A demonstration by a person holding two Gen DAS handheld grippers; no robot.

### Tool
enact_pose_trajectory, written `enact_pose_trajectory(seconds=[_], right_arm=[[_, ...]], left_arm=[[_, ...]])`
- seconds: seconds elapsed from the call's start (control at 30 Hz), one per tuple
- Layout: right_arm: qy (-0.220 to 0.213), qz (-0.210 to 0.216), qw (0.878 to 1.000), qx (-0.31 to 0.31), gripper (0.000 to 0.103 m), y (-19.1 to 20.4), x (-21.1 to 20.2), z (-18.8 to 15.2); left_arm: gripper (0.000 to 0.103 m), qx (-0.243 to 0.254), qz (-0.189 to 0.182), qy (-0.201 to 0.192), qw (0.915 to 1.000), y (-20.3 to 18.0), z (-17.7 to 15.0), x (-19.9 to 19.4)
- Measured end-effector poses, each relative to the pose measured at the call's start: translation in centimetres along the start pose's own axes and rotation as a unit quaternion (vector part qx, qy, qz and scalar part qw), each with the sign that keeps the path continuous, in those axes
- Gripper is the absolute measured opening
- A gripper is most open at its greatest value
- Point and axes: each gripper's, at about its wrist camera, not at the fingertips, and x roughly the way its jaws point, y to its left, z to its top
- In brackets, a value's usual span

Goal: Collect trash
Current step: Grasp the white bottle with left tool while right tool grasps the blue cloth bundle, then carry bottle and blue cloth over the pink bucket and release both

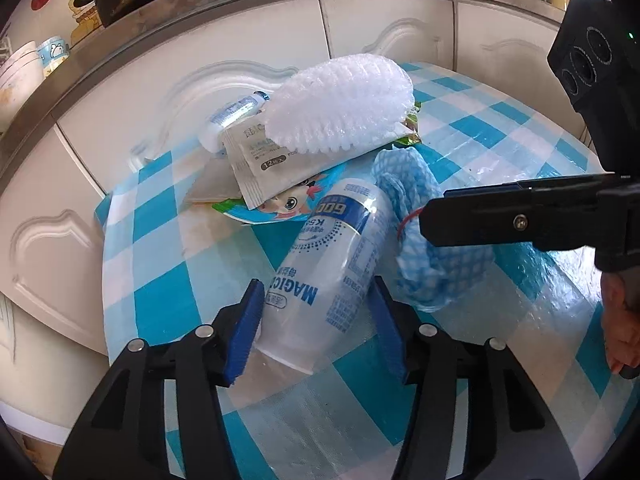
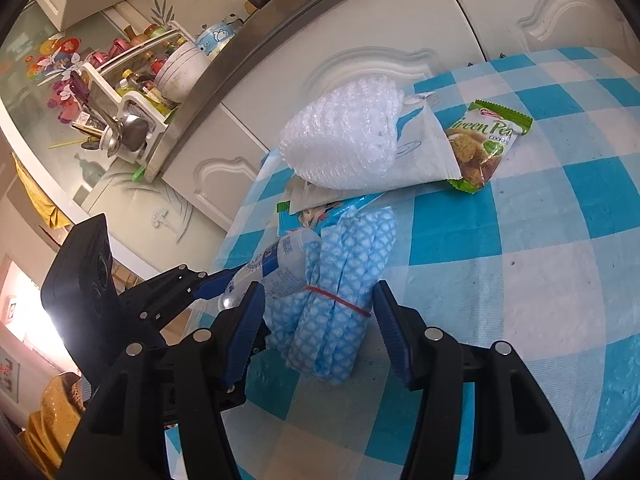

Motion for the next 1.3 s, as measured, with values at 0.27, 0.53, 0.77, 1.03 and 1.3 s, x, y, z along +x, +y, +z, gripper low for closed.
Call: enact_pose_trajectory(seconds=[0.27, 0.53, 0.77, 1.03, 1.3], right_arm=[[0.016, -0.035, 0.999, -0.016, 0.042, 0.3, 0.9, -0.3], [0.020, -0.045, 0.999, -0.017, 0.049, 0.4, 0.8, -0.5], [0.017, -0.049, 0.998, -0.033, 0.029, 1.0, 0.7, -0.7], [0.006, -0.041, 0.998, -0.043, 0.021, 1.3, 0.0, -1.0], [-0.007, -0.018, 0.999, -0.029, 0.019, 0.9, -1.1, -1.3]], left_arm=[[0.047, -0.041, 0.013, -0.010, 0.9990, 0.2, -0.5, -0.8], [0.047, -0.065, 0.007, -0.020, 0.9977, -0.5, -1.3, -2.2], [0.046, -0.089, 0.004, -0.024, 0.9958, -0.8, -1.6, -3.0], [0.046, -0.134, 0.033, -0.027, 0.9901, -0.9, -2.9, -4.1], [0.046, -0.196, 0.059, -0.041, 0.9780, 0.7, -4.5, -6.3]])
